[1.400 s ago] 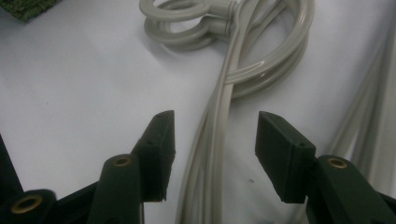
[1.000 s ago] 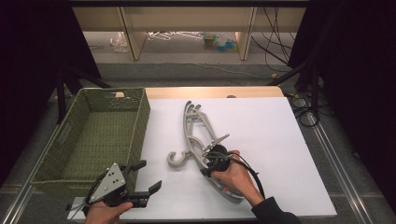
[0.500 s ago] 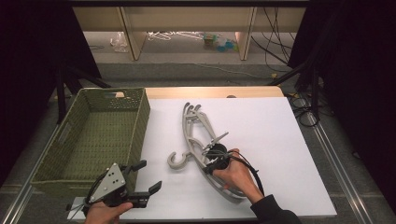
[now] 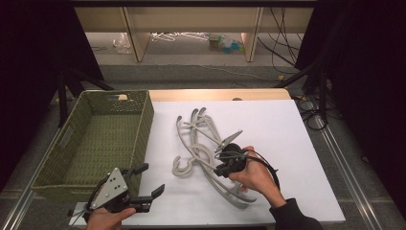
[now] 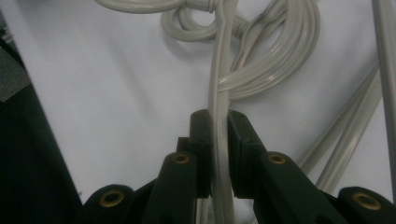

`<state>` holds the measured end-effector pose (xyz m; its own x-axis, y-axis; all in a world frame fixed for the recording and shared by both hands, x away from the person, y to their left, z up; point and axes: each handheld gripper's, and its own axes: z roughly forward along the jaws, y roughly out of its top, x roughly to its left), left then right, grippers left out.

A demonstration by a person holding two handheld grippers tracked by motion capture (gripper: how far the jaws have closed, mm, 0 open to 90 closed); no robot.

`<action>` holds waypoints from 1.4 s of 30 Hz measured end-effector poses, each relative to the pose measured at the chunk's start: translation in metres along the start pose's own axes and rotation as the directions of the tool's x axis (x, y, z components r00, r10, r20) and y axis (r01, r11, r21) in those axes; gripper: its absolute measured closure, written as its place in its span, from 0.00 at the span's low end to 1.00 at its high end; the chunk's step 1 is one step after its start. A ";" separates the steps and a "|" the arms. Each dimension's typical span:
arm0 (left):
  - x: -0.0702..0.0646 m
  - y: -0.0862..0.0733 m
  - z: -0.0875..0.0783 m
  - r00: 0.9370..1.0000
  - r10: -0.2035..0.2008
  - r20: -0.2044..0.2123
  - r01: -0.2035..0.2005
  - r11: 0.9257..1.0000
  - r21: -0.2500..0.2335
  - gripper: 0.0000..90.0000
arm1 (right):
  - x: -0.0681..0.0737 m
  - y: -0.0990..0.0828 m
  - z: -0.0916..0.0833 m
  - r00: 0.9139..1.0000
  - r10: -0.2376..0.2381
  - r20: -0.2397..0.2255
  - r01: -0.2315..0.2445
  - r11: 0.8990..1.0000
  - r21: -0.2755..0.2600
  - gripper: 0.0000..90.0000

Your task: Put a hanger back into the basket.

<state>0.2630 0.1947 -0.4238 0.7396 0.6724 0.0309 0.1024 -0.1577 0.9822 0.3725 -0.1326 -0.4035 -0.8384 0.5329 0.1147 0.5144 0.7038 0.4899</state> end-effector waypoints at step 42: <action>-0.031 -0.003 0.096 0.828 0.432 0.357 -0.551 0.744 0.378 0.60 | 0.032 -0.047 -0.048 0.939 -0.259 -0.226 0.264 0.965 -0.011 0.91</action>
<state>0.3040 0.1045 -0.4456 0.8943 0.2306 0.3834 -0.0795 -0.7614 0.6434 0.3133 -0.1713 -0.3814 -0.9613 0.2118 0.1759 0.2732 0.8141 0.5125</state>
